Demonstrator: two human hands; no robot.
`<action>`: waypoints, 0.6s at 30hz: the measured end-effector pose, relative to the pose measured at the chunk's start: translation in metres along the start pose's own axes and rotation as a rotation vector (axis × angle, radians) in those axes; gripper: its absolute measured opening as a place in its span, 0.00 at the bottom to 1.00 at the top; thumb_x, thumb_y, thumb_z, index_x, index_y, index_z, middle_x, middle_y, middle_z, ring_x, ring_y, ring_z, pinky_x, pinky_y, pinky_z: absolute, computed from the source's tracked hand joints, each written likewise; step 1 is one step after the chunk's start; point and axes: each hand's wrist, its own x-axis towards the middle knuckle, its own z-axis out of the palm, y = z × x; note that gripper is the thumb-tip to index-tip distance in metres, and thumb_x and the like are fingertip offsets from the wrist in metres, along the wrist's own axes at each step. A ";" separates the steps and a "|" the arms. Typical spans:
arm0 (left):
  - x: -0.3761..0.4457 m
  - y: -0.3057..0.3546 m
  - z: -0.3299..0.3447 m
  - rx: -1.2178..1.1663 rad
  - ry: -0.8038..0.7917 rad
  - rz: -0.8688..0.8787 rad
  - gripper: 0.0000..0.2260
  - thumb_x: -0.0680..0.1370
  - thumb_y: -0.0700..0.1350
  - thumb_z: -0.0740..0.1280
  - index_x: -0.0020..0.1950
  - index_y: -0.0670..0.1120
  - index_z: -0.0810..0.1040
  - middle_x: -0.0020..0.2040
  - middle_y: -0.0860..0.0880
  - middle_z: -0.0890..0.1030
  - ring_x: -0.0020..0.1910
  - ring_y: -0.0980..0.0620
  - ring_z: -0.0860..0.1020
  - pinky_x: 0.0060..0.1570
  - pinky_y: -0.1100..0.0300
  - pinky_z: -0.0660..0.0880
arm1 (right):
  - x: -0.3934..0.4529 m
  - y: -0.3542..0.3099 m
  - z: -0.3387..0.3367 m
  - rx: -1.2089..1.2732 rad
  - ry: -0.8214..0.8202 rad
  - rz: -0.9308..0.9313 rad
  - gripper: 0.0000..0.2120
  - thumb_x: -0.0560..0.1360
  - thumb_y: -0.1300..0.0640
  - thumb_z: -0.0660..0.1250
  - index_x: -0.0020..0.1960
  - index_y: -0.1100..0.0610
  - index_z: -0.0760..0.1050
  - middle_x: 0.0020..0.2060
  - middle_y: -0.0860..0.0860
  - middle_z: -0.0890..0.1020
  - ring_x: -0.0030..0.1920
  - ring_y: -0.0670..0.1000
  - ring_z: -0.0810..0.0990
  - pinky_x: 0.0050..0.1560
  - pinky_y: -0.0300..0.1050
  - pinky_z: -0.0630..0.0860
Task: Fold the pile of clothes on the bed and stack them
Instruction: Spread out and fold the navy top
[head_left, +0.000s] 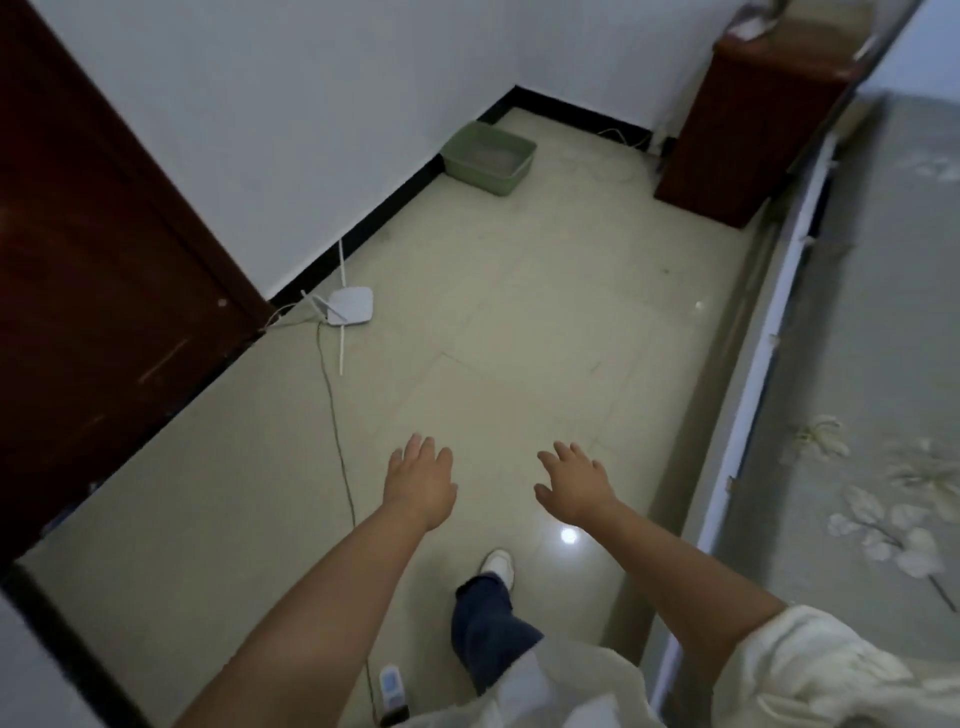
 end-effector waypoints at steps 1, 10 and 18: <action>0.026 0.004 -0.018 0.018 0.014 0.020 0.23 0.81 0.50 0.52 0.74 0.44 0.53 0.76 0.43 0.50 0.75 0.45 0.46 0.72 0.50 0.47 | 0.020 0.008 -0.018 0.002 0.005 0.019 0.25 0.79 0.50 0.55 0.74 0.55 0.55 0.74 0.53 0.54 0.74 0.55 0.50 0.71 0.56 0.53; 0.223 0.056 -0.154 0.134 0.027 0.226 0.24 0.81 0.51 0.51 0.75 0.45 0.50 0.76 0.44 0.48 0.75 0.45 0.45 0.72 0.48 0.45 | 0.164 0.081 -0.161 0.104 0.113 0.175 0.23 0.78 0.51 0.56 0.71 0.56 0.60 0.71 0.53 0.61 0.73 0.54 0.55 0.69 0.53 0.57; 0.419 0.163 -0.280 0.325 0.050 0.549 0.24 0.81 0.50 0.52 0.75 0.44 0.51 0.76 0.43 0.50 0.75 0.45 0.46 0.71 0.46 0.46 | 0.285 0.191 -0.274 0.295 0.214 0.404 0.24 0.78 0.52 0.56 0.72 0.57 0.59 0.71 0.53 0.62 0.72 0.53 0.57 0.69 0.49 0.60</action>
